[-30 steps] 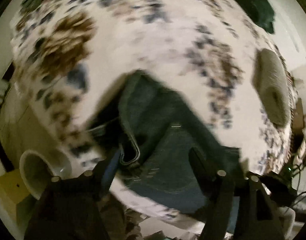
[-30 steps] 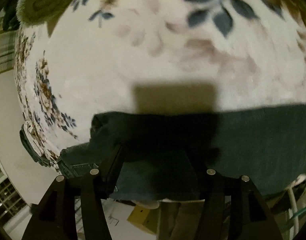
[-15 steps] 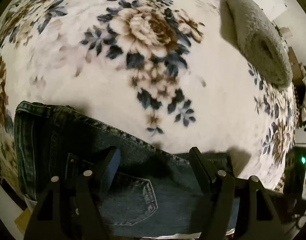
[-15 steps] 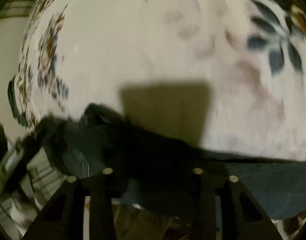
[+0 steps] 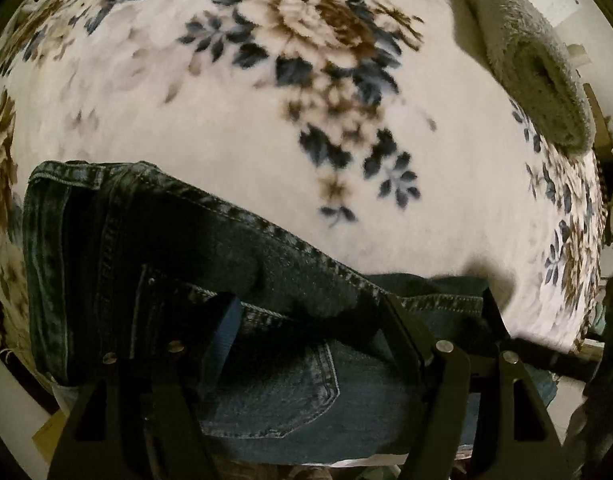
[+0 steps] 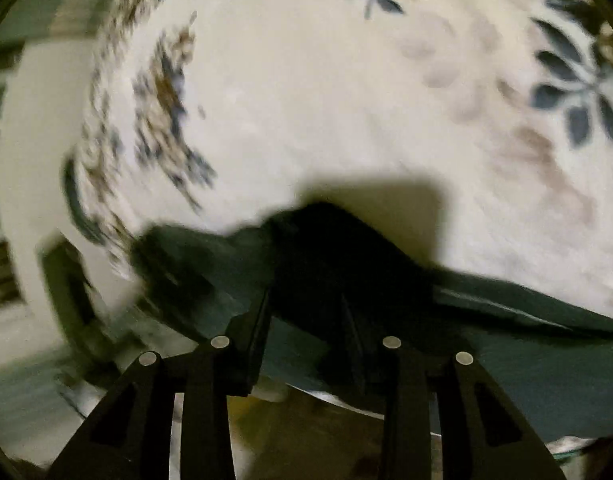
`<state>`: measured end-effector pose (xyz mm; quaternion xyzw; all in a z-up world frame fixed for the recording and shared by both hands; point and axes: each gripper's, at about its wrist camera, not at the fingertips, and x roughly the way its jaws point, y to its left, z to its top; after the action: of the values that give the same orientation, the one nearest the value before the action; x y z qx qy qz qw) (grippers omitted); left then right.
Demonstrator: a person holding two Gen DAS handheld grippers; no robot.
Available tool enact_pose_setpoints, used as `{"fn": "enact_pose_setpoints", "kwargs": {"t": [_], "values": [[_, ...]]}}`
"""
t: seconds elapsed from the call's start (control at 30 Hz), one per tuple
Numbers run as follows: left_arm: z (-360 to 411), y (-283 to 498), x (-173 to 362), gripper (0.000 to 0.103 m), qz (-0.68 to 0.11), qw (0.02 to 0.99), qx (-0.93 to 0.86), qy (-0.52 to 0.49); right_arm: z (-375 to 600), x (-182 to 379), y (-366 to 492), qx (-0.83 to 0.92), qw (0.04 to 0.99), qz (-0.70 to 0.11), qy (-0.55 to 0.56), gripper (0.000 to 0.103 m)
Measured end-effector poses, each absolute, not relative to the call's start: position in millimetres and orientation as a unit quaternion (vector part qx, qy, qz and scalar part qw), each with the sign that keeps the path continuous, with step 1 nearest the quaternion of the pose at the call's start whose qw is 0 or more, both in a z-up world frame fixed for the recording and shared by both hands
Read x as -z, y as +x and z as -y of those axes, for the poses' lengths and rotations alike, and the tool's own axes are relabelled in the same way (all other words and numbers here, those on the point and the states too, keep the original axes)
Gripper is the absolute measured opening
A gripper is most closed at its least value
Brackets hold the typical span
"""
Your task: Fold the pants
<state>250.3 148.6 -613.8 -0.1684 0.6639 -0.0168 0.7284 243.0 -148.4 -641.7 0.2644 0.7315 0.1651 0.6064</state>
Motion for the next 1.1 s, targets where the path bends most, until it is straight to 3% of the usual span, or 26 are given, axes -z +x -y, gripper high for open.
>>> {"fn": "enact_pose_setpoints", "kwargs": {"t": [0.13, 0.23, 0.27, 0.3, 0.43, 0.53, 0.63, 0.7, 0.77, 0.8, 0.83, 0.93, 0.97, 1.0, 1.03, 1.1], "values": [[-143.9, 249.7, 615.0, 0.069, -0.663, 0.729, 0.016, -0.172, 129.3, 672.3, 262.5, -0.164, 0.574, -0.743, 0.304, 0.038], [-145.7, 249.2, 614.7, 0.069, -0.664, 0.728, 0.019, -0.171, 107.1, 686.4, 268.5, -0.165, 0.565, -0.762, 0.269, 0.038], [-147.4, 249.6, 614.4, 0.069, -0.665, 0.727, 0.019, -0.172, 100.6, 683.7, 270.4, -0.168, 0.576, -0.76, 0.249, 0.035], [-148.6, 249.5, 614.6, 0.069, -0.666, 0.725, 0.019, -0.174, 95.0, 679.1, 269.7, -0.165, 0.587, -0.757, 0.233, 0.022], [-155.3, 248.8, 614.2, 0.069, -0.666, 0.722, 0.022, -0.184, 106.1, 648.9, 276.3, -0.155, 0.633, -0.724, 0.224, 0.003], [-155.2, 247.8, 612.4, 0.069, -0.666, 0.722, 0.018, -0.184, 129.2, 620.6, 294.7, -0.142, 0.679, -0.671, 0.262, 0.0], [-153.0, 248.3, 608.9, 0.069, -0.669, 0.719, 0.019, -0.187, 140.1, 618.7, 305.9, -0.159, 0.65, -0.68, 0.298, 0.001], [-149.1, 249.6, 603.0, 0.069, -0.667, 0.721, 0.025, -0.185, 139.2, 620.4, 303.1, -0.154, 0.642, -0.706, 0.255, 0.008], [-141.7, 251.0, 596.1, 0.069, -0.662, 0.73, 0.032, -0.168, 131.1, 625.2, 293.1, -0.136, 0.643, -0.726, 0.202, 0.036], [-136.2, 252.4, 593.8, 0.069, -0.66, 0.735, 0.036, -0.154, 128.9, 629.1, 285.6, -0.129, 0.642, -0.732, 0.186, 0.055], [-131.3, 254.1, 593.4, 0.069, -0.659, 0.737, 0.038, -0.143, 129.7, 633.8, 279.4, -0.128, 0.64, -0.737, 0.174, 0.059], [-118.0, 261.9, 597.8, 0.069, -0.664, 0.736, 0.048, -0.12, 129.3, 652.6, 266.8, -0.14, 0.623, -0.759, 0.126, 0.059], [-114.1, 266.7, 600.4, 0.069, -0.667, 0.734, 0.049, -0.116, 127.9, 657.8, 263.4, -0.147, 0.619, -0.765, 0.101, 0.053], [-112.0, 270.9, 602.6, 0.069, -0.67, 0.731, 0.05, -0.116, 125.9, 658.3, 260.6, -0.144, 0.63, -0.76, 0.07, 0.014], [-110.6, 275.1, 604.4, 0.069, -0.673, 0.729, 0.049, -0.115, 125.0, 657.3, 259.7, -0.138, 0.641, -0.753, 0.047, 0.0], [-107.3, 283.7, 607.4, 0.069, -0.679, 0.724, 0.046, -0.111, 133.1, 650.9, 263.1, -0.124, 0.662, -0.737, 0.054, 0.0]]}}
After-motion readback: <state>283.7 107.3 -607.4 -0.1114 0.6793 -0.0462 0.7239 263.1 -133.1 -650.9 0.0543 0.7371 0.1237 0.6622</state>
